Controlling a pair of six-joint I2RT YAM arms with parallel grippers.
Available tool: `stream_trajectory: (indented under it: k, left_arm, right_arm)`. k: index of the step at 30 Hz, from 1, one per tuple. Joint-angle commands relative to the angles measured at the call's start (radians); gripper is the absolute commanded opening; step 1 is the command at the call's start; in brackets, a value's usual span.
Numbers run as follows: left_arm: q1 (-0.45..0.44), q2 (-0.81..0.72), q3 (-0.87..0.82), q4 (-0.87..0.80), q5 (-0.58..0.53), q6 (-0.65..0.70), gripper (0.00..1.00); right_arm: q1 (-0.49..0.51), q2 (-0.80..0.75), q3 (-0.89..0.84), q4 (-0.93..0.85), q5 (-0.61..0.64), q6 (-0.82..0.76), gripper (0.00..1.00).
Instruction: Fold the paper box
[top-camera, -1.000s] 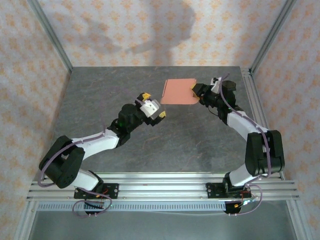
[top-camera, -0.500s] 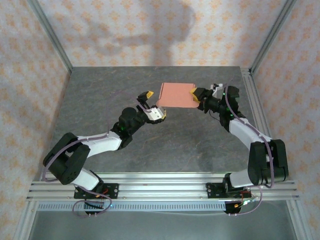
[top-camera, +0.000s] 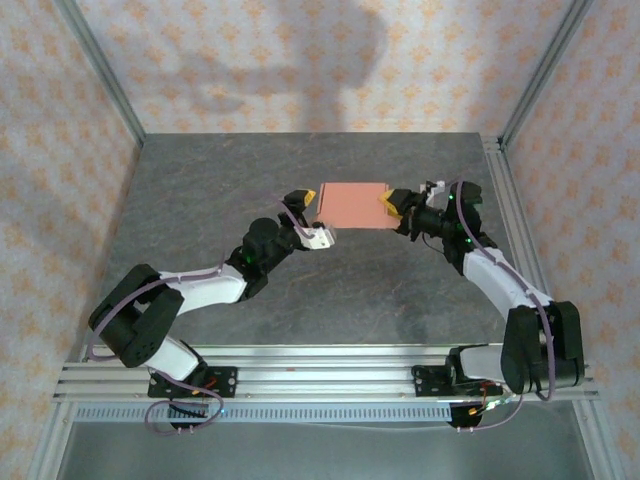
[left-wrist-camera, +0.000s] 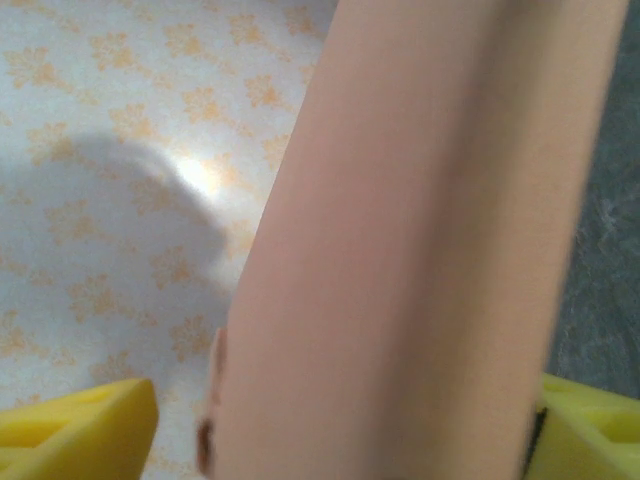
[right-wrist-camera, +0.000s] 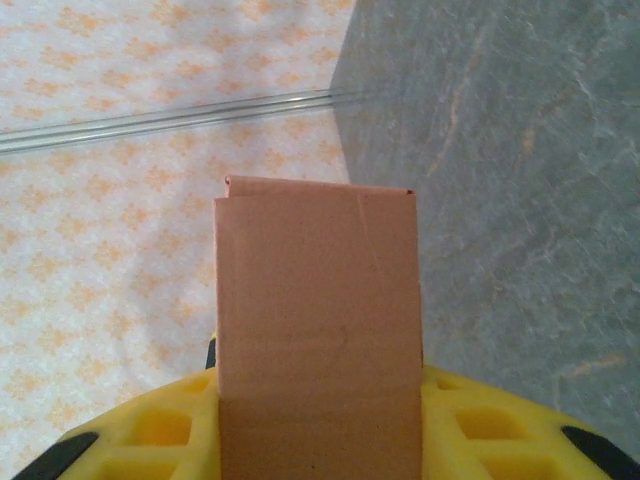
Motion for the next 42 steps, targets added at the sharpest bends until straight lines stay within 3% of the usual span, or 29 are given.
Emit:
stream_trajectory:
  k: [1,5,21,24,30,34,37,42]
  left_arm:
    - [-0.004,-0.057,0.006,-0.043,0.016,0.045,0.79]
    - [-0.005,-0.078,0.014,-0.097,0.026,0.04,0.68]
    - [-0.009,-0.11,0.025,-0.181,0.059,0.062,0.5]
    - [-0.009,-0.114,0.029,-0.205,0.058,0.062,0.42]
    - [-0.009,-0.116,0.035,-0.245,0.07,0.052,0.35]
    - [-0.01,-0.115,0.046,-0.284,0.08,0.033,0.32]
    - [-0.008,-0.12,0.086,-0.415,0.099,0.018,0.27]
    - [-0.003,-0.09,0.092,-0.415,0.092,-0.041,0.27]
  right_arm:
    - [-0.003,-0.028,0.027,-0.133,-0.042,-0.08,0.38]
    - [-0.003,-0.029,0.024,-0.161,-0.052,-0.095,0.38]
    - [-0.003,-0.024,0.026,-0.132,-0.02,-0.064,0.38]
    - [-0.003,-0.02,0.03,-0.131,-0.017,-0.059,0.38]
    - [-0.003,-0.014,0.028,-0.131,-0.006,-0.054,0.39]
    - [-0.003,-0.011,0.031,-0.125,0.005,-0.052,0.44]
    - [-0.003,-0.016,0.029,-0.095,0.026,-0.046,0.57]
    - [-0.003,-0.026,0.024,-0.059,0.087,-0.042,0.75]
